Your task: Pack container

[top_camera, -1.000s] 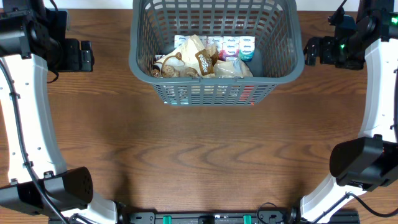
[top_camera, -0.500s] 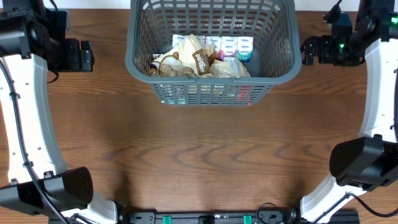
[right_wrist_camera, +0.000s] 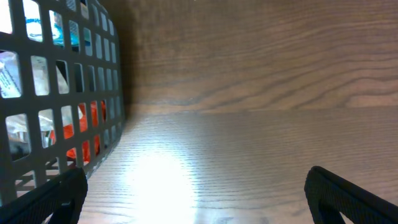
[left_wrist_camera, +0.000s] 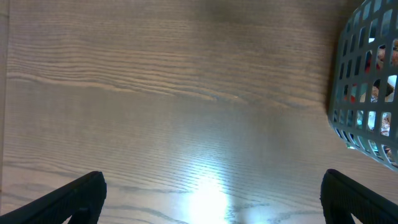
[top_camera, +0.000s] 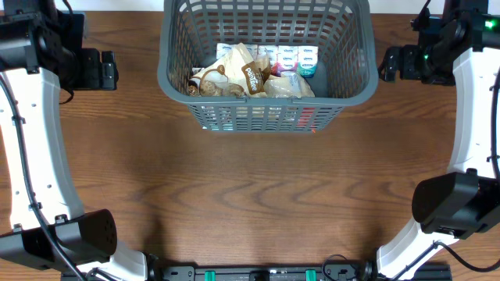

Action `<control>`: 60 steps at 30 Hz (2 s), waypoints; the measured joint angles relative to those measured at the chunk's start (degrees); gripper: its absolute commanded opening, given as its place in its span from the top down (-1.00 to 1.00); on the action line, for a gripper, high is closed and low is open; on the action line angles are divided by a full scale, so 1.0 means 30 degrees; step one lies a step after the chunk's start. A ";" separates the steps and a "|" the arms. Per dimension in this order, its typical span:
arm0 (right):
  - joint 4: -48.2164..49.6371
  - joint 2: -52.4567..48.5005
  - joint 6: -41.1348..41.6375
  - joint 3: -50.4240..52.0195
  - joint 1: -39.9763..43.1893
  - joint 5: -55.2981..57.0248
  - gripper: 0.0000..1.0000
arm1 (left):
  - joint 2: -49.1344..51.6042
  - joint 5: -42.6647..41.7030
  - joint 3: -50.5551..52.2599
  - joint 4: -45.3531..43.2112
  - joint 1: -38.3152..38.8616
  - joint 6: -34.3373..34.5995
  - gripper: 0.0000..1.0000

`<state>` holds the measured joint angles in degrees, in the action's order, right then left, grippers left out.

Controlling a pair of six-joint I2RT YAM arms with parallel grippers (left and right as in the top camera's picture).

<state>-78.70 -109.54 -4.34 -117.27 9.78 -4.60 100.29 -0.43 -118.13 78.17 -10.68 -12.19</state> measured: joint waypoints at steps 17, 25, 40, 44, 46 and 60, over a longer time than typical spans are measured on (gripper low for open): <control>0.0000 -0.0007 0.0000 0.0000 0.0000 0.0255 -0.99 | 0.0000 0.0000 0.0000 0.0000 0.0000 -0.0007 -0.97; 0.0000 -0.0007 0.0000 0.0000 0.0000 0.0262 -0.99 | 0.0000 0.0007 0.0000 0.0000 0.0000 0.0000 -0.97; 0.7067 0.3381 0.0189 0.7788 -0.0568 -0.0138 -0.99 | 0.0000 0.0007 0.0000 0.0000 0.0000 0.0000 -0.97; 0.9668 0.7053 0.0291 1.2859 -0.0597 -0.0117 -0.98 | 0.0000 0.0000 0.0000 0.0000 -0.0015 0.0000 -0.97; 1.0775 0.8998 0.0291 1.4885 -0.0663 -0.0197 -0.98 | 0.0000 0.0007 0.0000 0.0007 -0.0015 0.0000 -0.97; 1.4156 1.8258 0.0692 2.3511 -0.0699 -0.0430 -0.99 | 0.0000 0.0007 0.0000 0.0000 -0.0015 0.0000 -0.97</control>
<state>-36.23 -54.76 -2.26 -46.74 7.68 -5.89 100.29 -0.40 -118.13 78.17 -10.72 -12.19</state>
